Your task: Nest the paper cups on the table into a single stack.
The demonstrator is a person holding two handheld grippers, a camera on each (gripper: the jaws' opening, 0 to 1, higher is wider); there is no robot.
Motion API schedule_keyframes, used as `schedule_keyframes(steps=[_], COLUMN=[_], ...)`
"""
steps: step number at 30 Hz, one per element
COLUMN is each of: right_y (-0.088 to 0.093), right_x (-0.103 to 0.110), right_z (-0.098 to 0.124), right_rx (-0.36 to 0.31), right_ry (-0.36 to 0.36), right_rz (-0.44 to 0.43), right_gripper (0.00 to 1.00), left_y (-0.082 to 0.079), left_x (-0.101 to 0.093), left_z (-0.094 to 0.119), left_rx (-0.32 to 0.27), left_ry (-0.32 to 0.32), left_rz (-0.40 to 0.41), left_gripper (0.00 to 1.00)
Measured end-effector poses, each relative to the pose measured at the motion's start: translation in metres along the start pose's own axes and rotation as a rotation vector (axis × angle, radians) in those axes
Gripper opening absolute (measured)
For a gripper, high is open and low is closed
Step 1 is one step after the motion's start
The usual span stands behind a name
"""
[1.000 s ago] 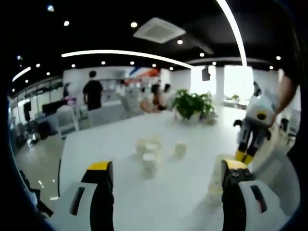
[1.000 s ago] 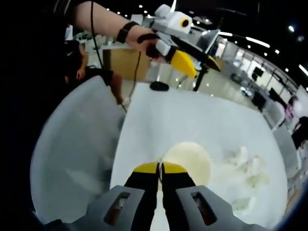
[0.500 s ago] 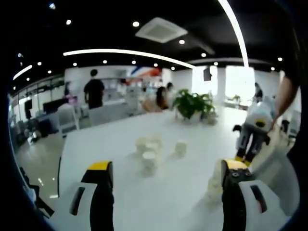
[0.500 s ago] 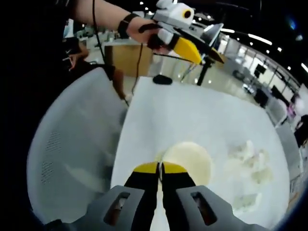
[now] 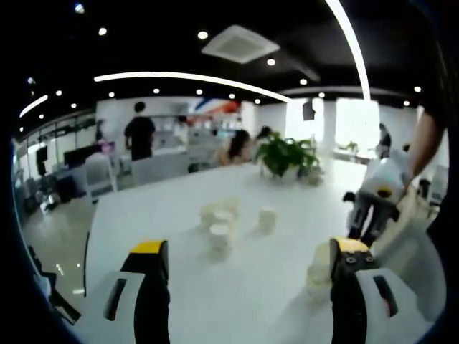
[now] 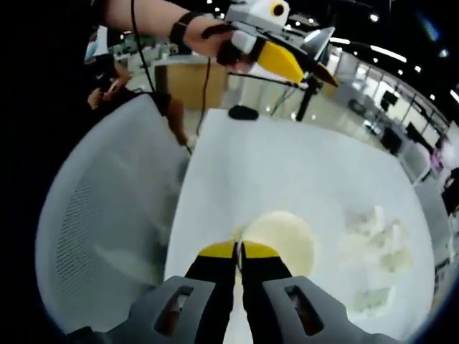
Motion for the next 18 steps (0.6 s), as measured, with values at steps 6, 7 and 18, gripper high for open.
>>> schedule_keyframes(steps=[6,7,18], right_y=[0.0029,0.0025,0.0066], right_x=[-0.0004,-0.0002,-0.0005], right_z=[-0.0045,-0.0046,-0.0073], right_rx=[0.013,0.014,0.020], right_ry=[-0.004,-0.005,-0.008], right_rz=[0.001,-0.001,0.013], right_gripper=[0.00,0.00,0.00], left_y=[0.0001,-0.0006,-0.0005], left_x=[0.0006,0.0002,-0.0004], left_z=[0.0011,0.0013,0.0016], left_rx=[-0.002,-0.001,0.000], left_ry=[-0.006,-0.005,-0.005], left_rz=[0.002,0.001,0.001], left_gripper=[0.93,0.93,0.93])
Point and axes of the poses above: the point that each gripper's makers call its tool centre point, and the gripper's own axes: z roughly backward along the fingers, x roughly to its left, y roughly out of its underside, the point moved 10 cm from there along z, roughly backward along the fingers, and after that the axes turned 11 degrees about -z, right-handed, at the moved point
